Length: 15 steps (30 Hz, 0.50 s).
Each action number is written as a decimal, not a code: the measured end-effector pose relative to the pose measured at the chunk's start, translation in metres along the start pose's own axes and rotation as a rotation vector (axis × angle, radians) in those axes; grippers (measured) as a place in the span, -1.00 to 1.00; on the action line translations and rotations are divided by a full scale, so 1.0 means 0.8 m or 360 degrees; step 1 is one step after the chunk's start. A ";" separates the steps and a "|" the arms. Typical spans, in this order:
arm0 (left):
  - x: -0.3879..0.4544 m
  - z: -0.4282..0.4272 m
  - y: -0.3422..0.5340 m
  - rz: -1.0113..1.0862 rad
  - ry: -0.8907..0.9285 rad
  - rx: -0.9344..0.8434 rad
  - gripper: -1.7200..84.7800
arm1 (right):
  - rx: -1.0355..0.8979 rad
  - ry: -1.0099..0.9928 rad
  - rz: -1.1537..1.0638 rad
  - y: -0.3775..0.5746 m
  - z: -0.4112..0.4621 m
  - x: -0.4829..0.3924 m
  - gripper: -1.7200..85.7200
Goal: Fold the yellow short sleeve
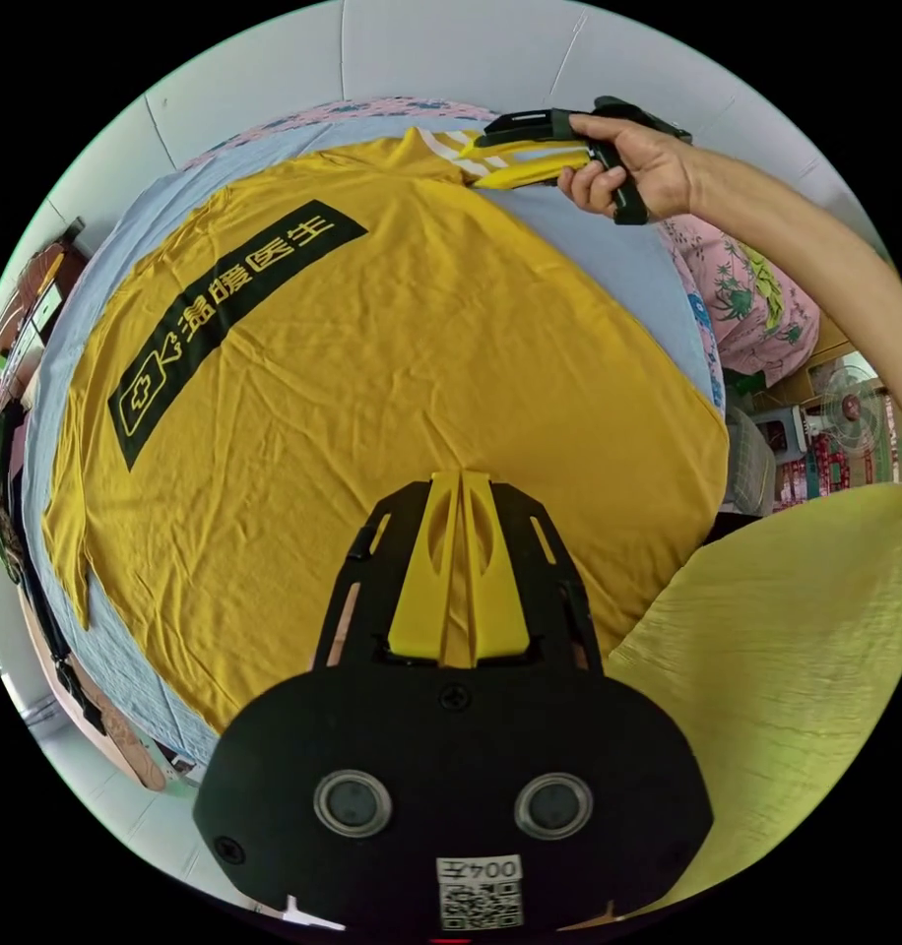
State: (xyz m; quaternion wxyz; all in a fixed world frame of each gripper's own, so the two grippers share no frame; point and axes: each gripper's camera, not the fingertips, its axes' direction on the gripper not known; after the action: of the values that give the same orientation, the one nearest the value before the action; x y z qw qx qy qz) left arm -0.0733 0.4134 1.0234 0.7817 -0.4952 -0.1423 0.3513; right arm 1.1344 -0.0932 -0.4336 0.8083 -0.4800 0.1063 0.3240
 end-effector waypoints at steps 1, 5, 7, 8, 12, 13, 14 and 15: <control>-0.004 -0.001 0.000 -0.0013 0.0014 -0.0003 -0.94 | -0.0015 0.0002 -0.0007 -0.008 0.005 -0.002 -0.75; -0.016 -0.005 0.000 -0.0032 0.0041 -0.0010 -0.94 | -0.0011 0.0357 -0.0140 -0.029 0.014 -0.028 -0.94; -0.020 -0.007 0.000 -0.0033 0.0038 -0.0014 -0.93 | 0.0043 0.0566 -0.0272 -0.036 0.009 -0.047 -0.96; -0.022 -0.008 0.001 -0.0032 0.0034 -0.0015 -0.93 | 0.0082 0.0675 -0.0342 -0.042 0.005 -0.056 -0.97; -0.031 -0.011 0.005 -0.0036 0.0032 -0.0010 -0.93 | 0.0032 0.0852 -0.0462 -0.065 0.008 -0.062 -0.95; -0.035 -0.013 0.006 -0.0037 0.0036 -0.0011 -0.93 | 0.0007 0.0838 -0.0504 -0.067 0.007 -0.067 -0.94; -0.040 -0.014 0.007 -0.0037 0.0043 -0.0015 -0.93 | 0.0000 0.0797 -0.0546 -0.065 0.003 -0.074 -0.89; -0.042 -0.014 0.007 -0.0038 0.0046 -0.0017 -0.93 | -0.0012 0.0770 -0.0558 -0.063 0.002 -0.077 -0.86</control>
State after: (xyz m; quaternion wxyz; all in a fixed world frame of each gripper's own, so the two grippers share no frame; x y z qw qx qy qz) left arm -0.0931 0.3840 1.0172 0.7852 -0.5026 -0.1387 0.3340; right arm 1.1183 -0.1342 -0.3672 0.8014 -0.5572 0.2102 0.0559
